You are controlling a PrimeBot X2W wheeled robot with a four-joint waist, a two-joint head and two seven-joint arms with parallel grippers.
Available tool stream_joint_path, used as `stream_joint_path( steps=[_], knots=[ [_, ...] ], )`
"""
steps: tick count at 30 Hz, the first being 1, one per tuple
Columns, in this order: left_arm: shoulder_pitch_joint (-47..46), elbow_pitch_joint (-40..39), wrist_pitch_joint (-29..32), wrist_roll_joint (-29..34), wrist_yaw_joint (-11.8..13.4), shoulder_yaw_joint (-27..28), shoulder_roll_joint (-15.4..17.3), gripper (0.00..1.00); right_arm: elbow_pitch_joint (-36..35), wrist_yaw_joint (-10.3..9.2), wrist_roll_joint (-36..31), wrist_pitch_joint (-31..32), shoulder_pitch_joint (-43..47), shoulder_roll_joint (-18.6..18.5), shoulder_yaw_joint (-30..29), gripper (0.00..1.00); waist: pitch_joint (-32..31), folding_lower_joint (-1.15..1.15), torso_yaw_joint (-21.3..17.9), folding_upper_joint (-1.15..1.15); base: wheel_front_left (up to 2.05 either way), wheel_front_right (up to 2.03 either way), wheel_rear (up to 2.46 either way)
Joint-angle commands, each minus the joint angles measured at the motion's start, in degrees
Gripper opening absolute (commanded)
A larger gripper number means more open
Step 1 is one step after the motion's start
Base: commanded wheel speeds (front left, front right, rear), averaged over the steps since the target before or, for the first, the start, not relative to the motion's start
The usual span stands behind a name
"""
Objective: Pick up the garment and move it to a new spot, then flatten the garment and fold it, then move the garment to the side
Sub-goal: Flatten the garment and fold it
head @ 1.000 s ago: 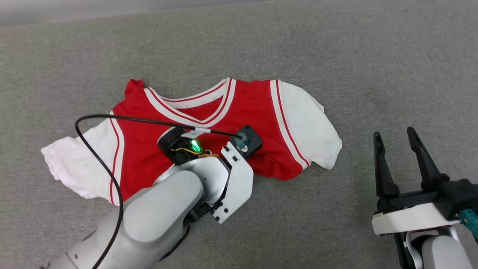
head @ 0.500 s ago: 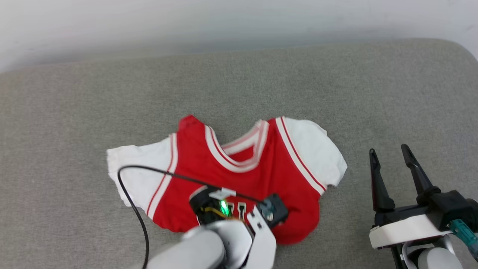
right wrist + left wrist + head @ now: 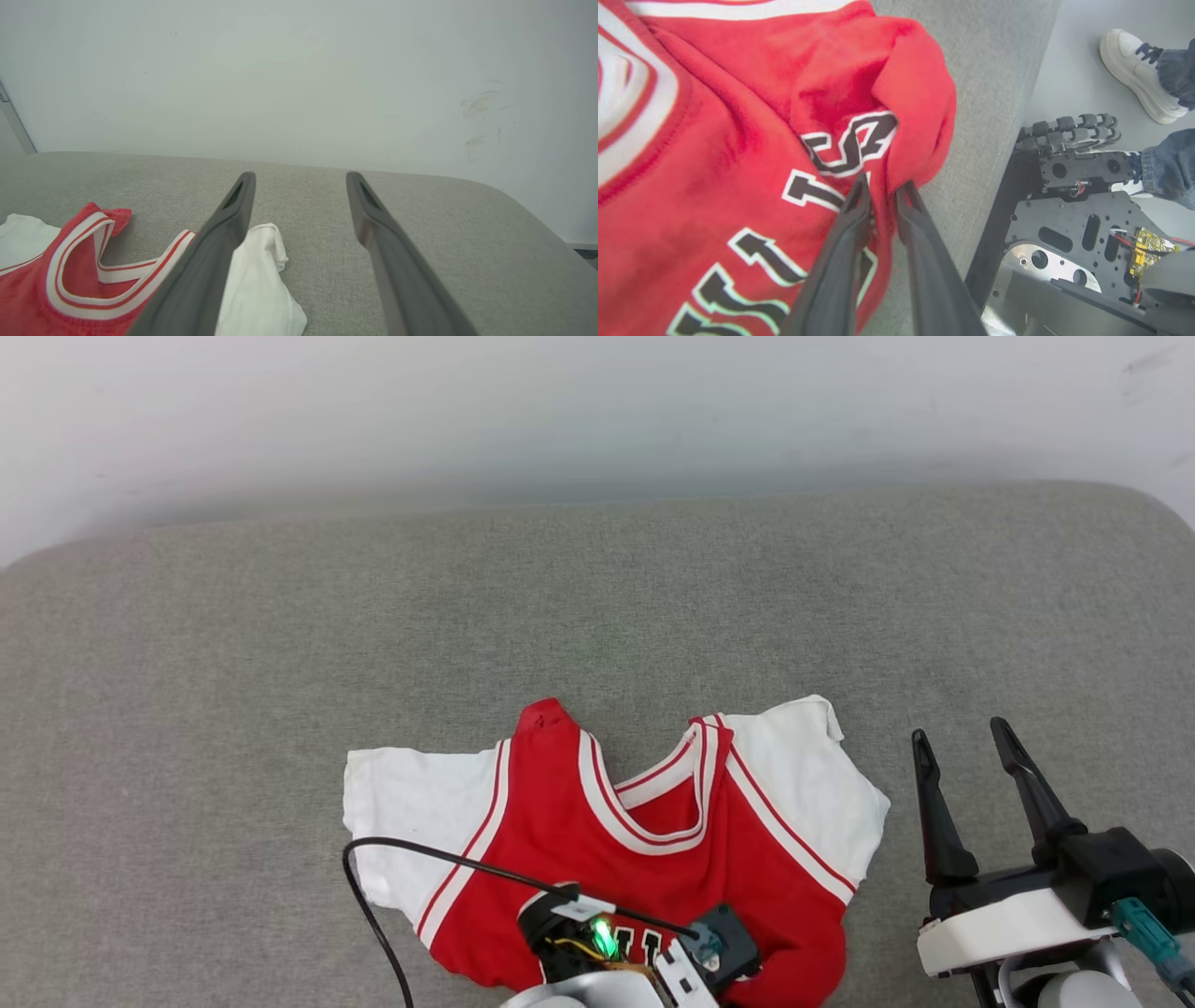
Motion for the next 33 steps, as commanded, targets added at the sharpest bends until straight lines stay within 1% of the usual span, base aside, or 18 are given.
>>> stream_joint_path(
  steps=[1,6,8,12,17,22,25,28,31,33],
  knots=[
    [-0.36,0.09,-1.02,0.37,0.48,0.55,0.05,1.0,0.17,-0.04,-0.37,-0.12,0.45,-0.14,-0.04,1.0,-0.35,0.0,0.3,0.0,0.0,0.0,0.0],
    [-1.63,-1.13,-7.35,0.4,2.71,4.59,0.27,1.0,0.31,-0.04,-0.39,-0.13,0.96,-0.13,-0.64,1.0,-1.76,0.0,1.63,0.0,0.0,0.0,0.0],
    [-1.91,-2.01,-10.74,0.16,4.28,7.33,0.68,1.0,0.27,-0.04,-0.35,-0.13,1.11,-0.14,-0.76,1.0,-2.3,0.0,2.13,0.0,0.0,0.0,0.0],
    [-1.98,-3.65,-18.34,-0.44,8.43,14.23,2.66,1.0,-0.03,-0.04,-0.35,-0.12,1.34,-0.14,-1.44,1.0,-3.44,0.0,3.26,0.0,0.0,0.0,0.0],
    [0.19,-5.12,-29.15,-0.88,13.14,22.93,7.1,1.0,-0.27,-0.04,-0.49,-0.12,1.58,-0.14,-2.58,1.0,-4.31,0.0,4.81,0.0,0.0,0.0,0.0],
    [4.63,-5.8,-38.08,-1.41,16.58,29.69,12.15,1.0,-0.57,-0.04,-0.36,-0.13,2.03,-0.14,-3.42,1.0,-4.95,0.0,6.24,0.0,0.0,0.0,0.0],
    [8.82,-7.02,-40.77,-1.92,18.0,32.61,14.56,1.0,-0.86,-0.04,-0.16,-0.13,2.11,-0.14,-3.97,1.0,-4.91,0.0,6.6,0.0,0.0,0.0,0.0],
    [13.3,-8.9,-41.95,-2.6,18.46,34.74,15.7,1.0,-1.45,-0.04,0.0,-0.13,2.06,-0.14,-4.74,1.0,-4.42,0.0,6.78,0.0,0.0,0.0,0.0],
    [17.44,-9.65,-42.29,-2.88,19.01,35.96,15.7,1.0,-1.81,-0.04,0.13,-0.13,2.27,-0.14,-5.39,1.0,-3.9,0.0,6.72,0.0,0.0,0.0,0.0],
    [19.37,-9.91,-42.49,-3.24,19.28,36.74,14.79,1.0,-1.93,-0.04,0.22,-0.13,2.22,-0.14,-5.65,1.0,-3.53,0.0,6.63,0.0,0.0,0.0,0.0]
  ],
)
